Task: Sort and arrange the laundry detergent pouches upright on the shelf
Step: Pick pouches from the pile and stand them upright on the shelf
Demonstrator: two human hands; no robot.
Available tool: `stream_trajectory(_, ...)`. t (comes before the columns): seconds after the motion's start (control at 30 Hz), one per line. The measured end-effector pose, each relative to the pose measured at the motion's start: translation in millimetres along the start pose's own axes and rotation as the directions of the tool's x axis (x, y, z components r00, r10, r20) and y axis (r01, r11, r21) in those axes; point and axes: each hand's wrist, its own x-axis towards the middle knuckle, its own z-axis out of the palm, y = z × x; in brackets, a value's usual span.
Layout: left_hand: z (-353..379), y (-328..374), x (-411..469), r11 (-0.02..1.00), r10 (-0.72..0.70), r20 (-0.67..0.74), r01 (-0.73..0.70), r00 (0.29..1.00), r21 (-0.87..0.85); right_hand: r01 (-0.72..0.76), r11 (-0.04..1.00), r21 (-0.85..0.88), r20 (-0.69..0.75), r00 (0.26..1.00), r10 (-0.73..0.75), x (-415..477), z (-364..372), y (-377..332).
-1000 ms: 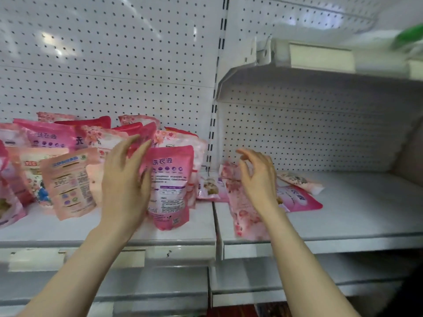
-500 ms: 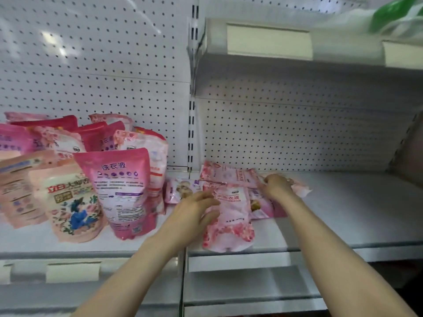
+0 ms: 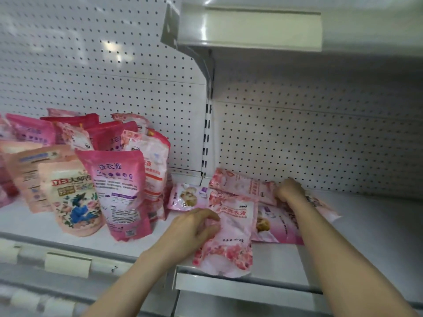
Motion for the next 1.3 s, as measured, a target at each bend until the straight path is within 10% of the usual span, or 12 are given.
stream_trajectory(0.33,7,17,13,0.942,-0.254,0.057,0.260,0.966,-0.211,0.098,0.989,-0.108,0.075,0.993,-0.090,-11,11,3)
stream_trajectory(0.57,2,16,8,0.901,-0.309,0.164,0.344,0.937,-0.265,0.182,0.844,0.505,-0.271,0.961,-0.045,-19,-45,-4)
stream_trajectory(0.73,2,16,5,0.809,-0.333,0.174,0.376,0.927,-0.452,0.474,0.750,0.461,-0.509,0.833,-0.214,-30,-86,-23)
stream_trajectory(1.0,0,28,2,0.476,-0.449,0.184,0.409,0.874,-0.779,0.569,0.710,0.414,-0.500,0.794,-0.345,-32,-79,-18)
stream_trajectory(1.3,-20,42,-11,0.598,-0.373,-0.025,0.219,0.928,-0.771,0.611,0.679,0.407,-0.565,0.752,-0.339,-37,-74,-14)
